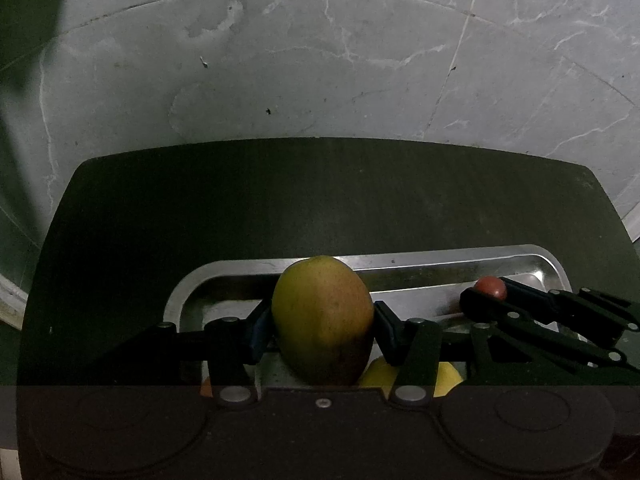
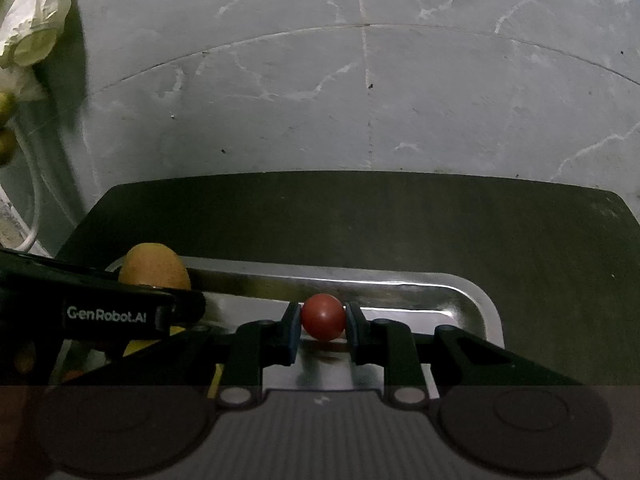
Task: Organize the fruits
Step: 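Carry the pear and cherry tomato back over the tray with both tools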
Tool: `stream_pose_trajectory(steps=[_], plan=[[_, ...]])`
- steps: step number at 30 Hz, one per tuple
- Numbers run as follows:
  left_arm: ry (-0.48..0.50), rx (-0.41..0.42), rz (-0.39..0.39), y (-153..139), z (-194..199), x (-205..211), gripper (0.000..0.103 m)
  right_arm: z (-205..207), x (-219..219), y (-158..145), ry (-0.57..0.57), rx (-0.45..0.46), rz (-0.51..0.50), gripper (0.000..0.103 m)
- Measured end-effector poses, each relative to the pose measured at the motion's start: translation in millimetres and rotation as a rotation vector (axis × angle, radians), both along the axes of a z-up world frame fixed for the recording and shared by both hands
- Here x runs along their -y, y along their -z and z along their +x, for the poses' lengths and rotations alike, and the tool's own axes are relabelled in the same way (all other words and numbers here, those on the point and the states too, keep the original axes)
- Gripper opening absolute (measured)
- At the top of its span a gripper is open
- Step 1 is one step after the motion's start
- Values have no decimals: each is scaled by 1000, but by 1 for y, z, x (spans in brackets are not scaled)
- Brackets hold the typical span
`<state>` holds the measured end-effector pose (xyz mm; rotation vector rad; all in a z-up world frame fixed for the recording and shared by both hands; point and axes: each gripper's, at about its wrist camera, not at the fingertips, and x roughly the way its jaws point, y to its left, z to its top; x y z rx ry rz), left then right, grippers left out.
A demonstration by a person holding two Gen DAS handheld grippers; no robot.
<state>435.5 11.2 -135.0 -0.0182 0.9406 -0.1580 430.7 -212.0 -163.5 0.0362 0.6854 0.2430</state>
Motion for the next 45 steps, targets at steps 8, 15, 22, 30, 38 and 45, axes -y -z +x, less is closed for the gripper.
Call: stream_pose_trajectory(steps=[8, 15, 22, 30, 38, 45], plan=[[0, -2, 4, 4, 1, 0, 54, 2, 3, 4, 11, -7, 1, 26], [-2, -2, 3, 4, 2, 0, 55, 3, 2, 4, 11, -8, 1, 26], [-3, -1, 3, 5, 2, 1, 55, 4, 3, 3, 10, -11, -1, 27], [-3, -1, 1, 7, 3, 1, 55, 4, 4, 4, 23, -21, -3, 36], [-3, -1, -3, 8, 3, 0, 61, 4, 4, 4, 27, -19, -5, 40], [-11, 8, -12, 3, 2, -5, 70, 3, 5, 3, 35, -19, -3, 50]])
